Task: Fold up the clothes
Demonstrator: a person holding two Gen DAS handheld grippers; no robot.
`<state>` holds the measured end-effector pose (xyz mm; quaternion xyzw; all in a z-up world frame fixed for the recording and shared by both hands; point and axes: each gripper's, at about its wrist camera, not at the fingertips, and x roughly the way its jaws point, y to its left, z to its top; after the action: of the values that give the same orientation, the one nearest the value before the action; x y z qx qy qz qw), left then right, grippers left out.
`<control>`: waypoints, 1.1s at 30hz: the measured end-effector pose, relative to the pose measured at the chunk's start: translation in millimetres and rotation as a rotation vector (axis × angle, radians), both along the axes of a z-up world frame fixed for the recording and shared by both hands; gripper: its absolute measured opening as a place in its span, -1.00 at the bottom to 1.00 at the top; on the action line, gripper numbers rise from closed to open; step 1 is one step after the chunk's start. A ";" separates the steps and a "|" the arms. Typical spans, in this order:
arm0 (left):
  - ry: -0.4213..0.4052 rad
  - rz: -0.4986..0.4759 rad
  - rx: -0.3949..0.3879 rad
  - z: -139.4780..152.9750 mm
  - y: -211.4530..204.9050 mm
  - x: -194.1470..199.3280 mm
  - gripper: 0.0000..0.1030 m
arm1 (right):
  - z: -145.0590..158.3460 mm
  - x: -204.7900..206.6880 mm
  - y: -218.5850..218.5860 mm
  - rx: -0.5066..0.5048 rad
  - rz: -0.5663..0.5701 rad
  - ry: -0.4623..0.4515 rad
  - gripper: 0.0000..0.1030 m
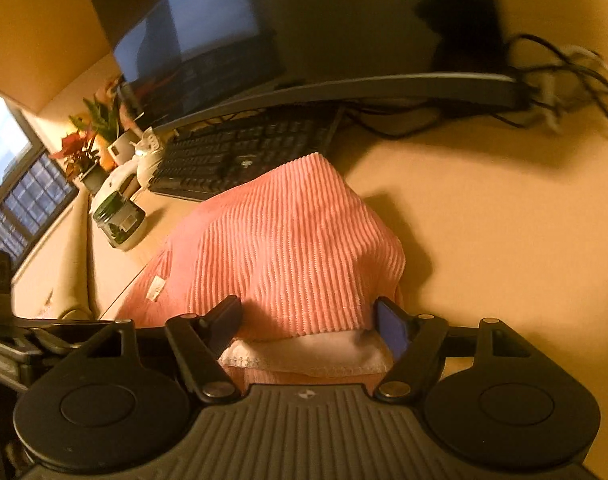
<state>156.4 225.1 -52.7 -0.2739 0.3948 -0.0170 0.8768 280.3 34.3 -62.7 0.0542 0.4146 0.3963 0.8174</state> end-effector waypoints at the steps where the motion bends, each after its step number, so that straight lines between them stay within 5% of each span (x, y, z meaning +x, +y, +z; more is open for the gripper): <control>1: -0.007 0.013 0.004 2.5 5.7 -1.2 1.00 | 0.5 2.4 6.9 -0.008 0.005 -0.009 0.45; 9: -0.062 0.192 -0.064 7.0 60.6 -23.2 0.98 | 19.1 2.7 -20.3 -0.050 -0.096 -0.029 0.60; 11: -0.091 0.224 -0.087 5.1 63.5 -20.9 0.43 | 19.7 1.4 -29.9 -0.076 -0.123 -0.028 0.61; 12: -0.110 0.223 -0.102 6.3 62.6 -18.1 -0.16 | 19.5 1.5 -30.6 -0.085 -0.131 -0.027 0.61; 13: -0.148 0.186 -0.114 11.2 56.1 -14.9 -0.20 | 19.2 1.7 -31.3 -0.094 -0.139 -0.027 0.62; 16: -0.257 0.033 -0.124 27.5 32.4 -5.7 -0.14 | 18.6 2.2 -33.4 -0.120 -0.163 -0.027 0.62; 19: -0.263 -0.037 -0.095 25.2 18.0 4.6 -0.07 | 18.3 2.5 -35.0 -0.146 -0.185 -0.028 0.62; 24: -0.151 0.081 -0.069 -1.2 37.2 5.2 0.00 | 30.2 -9.4 -20.5 -0.144 -0.116 -0.100 0.64; 28: -0.136 0.161 -0.109 -4.1 61.3 -7.5 0.46 | 27.3 -15.4 -8.6 -0.137 -0.070 -0.096 0.65; 33: -0.165 0.173 -0.031 4.7 88.5 10.9 0.03 | 23.9 -35.6 9.7 -0.207 0.007 -0.156 0.65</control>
<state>167.3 313.6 -48.0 -0.3180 0.2961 0.0303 0.9002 244.8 44.0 -38.8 -0.0628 0.3886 0.3572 0.8470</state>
